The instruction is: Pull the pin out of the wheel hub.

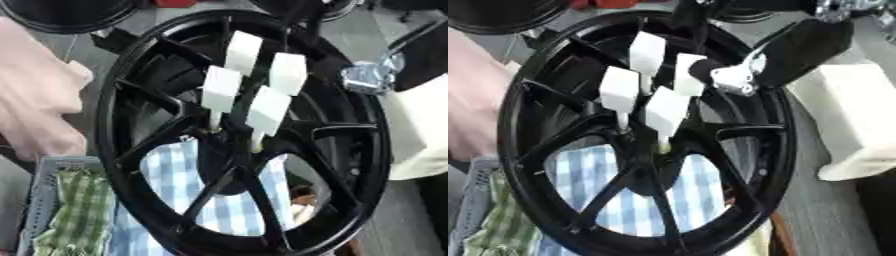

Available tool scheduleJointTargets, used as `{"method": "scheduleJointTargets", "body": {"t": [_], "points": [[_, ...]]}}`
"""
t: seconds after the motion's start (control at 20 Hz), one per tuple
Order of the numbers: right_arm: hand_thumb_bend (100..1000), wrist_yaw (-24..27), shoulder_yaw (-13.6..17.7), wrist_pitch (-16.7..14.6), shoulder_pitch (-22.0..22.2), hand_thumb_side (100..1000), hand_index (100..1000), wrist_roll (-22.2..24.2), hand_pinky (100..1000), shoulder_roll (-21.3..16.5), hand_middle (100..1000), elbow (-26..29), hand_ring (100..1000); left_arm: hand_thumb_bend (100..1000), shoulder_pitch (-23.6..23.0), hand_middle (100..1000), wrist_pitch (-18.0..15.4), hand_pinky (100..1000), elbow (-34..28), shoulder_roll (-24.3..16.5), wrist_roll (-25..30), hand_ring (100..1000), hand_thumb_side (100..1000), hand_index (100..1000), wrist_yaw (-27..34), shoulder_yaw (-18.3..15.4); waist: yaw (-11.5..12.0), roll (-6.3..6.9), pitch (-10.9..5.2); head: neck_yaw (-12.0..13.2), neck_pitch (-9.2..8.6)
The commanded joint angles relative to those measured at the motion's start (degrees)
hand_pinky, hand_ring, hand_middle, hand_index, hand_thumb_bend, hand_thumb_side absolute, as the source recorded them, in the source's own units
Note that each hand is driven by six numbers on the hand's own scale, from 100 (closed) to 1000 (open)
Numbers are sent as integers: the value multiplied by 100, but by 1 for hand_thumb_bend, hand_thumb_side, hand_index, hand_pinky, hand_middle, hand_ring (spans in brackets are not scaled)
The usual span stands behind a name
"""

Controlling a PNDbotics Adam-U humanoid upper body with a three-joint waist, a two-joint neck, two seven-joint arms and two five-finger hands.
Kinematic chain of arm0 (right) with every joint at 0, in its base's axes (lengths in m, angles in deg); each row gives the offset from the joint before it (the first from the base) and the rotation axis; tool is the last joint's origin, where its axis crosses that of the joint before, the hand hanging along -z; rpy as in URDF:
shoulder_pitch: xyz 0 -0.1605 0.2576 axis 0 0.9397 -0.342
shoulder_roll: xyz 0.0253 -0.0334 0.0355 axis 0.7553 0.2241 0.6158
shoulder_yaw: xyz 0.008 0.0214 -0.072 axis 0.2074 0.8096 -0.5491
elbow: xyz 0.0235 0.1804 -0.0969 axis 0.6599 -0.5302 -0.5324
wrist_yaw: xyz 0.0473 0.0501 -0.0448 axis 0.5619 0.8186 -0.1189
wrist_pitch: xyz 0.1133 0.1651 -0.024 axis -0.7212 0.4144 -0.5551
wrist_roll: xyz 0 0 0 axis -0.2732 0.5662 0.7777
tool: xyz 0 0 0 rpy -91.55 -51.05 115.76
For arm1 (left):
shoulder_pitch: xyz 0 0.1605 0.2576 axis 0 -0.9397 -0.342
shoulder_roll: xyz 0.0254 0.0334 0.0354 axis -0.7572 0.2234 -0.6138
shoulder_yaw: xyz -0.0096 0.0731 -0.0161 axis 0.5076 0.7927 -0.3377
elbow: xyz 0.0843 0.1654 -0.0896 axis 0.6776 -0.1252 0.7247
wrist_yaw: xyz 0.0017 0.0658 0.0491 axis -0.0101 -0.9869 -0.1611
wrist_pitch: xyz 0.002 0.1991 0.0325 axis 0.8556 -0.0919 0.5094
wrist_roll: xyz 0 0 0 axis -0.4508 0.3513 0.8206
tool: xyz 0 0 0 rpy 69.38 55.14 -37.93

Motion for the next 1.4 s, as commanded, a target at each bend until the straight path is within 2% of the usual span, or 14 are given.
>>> {"method": "scheduleJointTargets", "body": {"t": [0.05, 0.3, 0.5, 0.85, 1.4], "points": [[230, -189, 45, 12, -133, 590, 911, 98, 875, -12, 733, -101, 940, 187, 32, 685, -11, 747, -116, -144, 2, 776, 810, 746, 28, -18, 9, 23, -106, -32, 8], [227, -348, -10, 110, -151, 602, 913, 89, 884, 94, 765, -267, 955, 185, 31, 685, -11, 747, -116, -129, 5, 776, 812, 746, 33, -17, 21, 19, -75, -46, 27], [265, -411, -23, 130, -111, 566, 917, 120, 893, 130, 794, -373, 969, 184, 41, 685, -16, 747, -116, -119, 4, 776, 815, 746, 36, -15, 32, 22, -40, -46, 28], [255, -437, -43, 170, -70, 569, 918, 120, 898, 207, 795, -506, 972, 181, 67, 685, -19, 747, -116, -95, 7, 776, 819, 745, 43, -12, 62, 22, 22, -90, 84], [251, -553, -23, 122, 35, 561, 911, 23, 894, 274, 789, -757, 966, 178, 81, 685, -13, 747, -116, -45, 7, 776, 827, 745, 51, -14, 118, 8, 135, -102, 69]]}}
